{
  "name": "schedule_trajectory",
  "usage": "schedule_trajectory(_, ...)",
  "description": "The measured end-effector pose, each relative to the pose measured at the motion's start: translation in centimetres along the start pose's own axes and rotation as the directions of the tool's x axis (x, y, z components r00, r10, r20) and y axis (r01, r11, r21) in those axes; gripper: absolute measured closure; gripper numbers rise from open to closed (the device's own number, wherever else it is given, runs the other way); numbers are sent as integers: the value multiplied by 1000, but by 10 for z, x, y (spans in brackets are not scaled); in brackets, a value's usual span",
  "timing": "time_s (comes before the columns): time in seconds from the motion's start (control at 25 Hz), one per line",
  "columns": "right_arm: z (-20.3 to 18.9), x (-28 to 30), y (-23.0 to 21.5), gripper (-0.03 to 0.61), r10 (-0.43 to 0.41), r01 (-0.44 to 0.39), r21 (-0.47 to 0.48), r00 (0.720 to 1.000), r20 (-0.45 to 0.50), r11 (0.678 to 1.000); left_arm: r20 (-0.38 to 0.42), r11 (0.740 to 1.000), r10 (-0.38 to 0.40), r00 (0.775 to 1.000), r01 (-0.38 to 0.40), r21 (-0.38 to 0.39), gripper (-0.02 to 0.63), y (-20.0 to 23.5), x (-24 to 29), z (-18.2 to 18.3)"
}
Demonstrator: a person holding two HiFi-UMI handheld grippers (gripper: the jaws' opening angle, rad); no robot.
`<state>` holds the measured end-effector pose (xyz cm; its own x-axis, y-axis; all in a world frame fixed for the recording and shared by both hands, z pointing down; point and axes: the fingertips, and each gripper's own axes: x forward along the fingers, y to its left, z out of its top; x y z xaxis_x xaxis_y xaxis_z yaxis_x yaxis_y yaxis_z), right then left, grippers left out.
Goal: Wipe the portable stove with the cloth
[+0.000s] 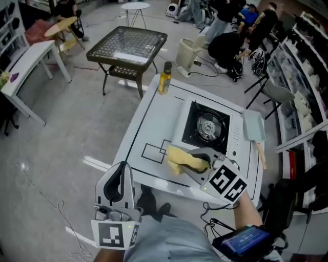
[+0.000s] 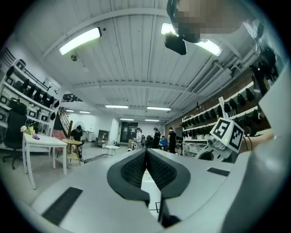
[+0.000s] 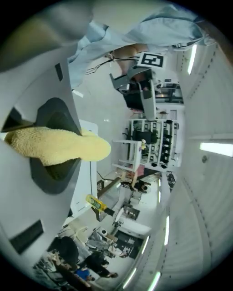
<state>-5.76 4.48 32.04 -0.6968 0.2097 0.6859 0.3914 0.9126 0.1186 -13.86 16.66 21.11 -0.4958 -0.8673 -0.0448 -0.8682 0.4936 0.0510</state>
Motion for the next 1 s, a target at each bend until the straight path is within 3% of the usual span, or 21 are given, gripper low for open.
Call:
schedule_trajectory(0.08, 12, -42, -2, 454, -68, 61, 59, 991, 112, 996, 21, 999, -34, 999, 33, 25, 595, -21, 0, 19)
schedule_trajectory(0.16, 19, -84, -4, 454, -139, 116, 111, 964, 225, 987, 48, 997, -66, 997, 64, 36, 595, -42, 1, 36)
schedule_trajectory(0.24, 24, -121, -10, 454, -231, 181, 176, 915, 331, 968, 87, 993, -108, 990, 104, 51, 597, -61, 6, 52)
schedule_trajectory(0.36, 19, -161, -16, 454, -390, 274, 314, 826, 406, 909, 132, 982, -181, 975, 171, 82, 596, -87, 17, 67)
schedule_trajectory(0.52, -12, -187, -16, 454, -555, 391, 425, 737, 386, 816, 137, 965, -255, 957, 244, 93, 596, -121, 33, 64)
schedule_trajectory(0.72, -57, -204, -19, 454, -698, 480, 540, 638, 325, 691, 97, 935, -349, 932, 340, 97, 596, -164, 51, 41)
schedule_trajectory(0.84, -77, -208, -18, 454, -744, 510, 577, 602, 289, 638, 66, 920, -388, 919, 381, 95, 595, -182, 57, 25)
schedule_trajectory(1.0, -89, -215, -19, 454, -780, 538, 598, 567, 264, 594, 38, 904, -422, 906, 418, 91, 597, -196, 61, 15)
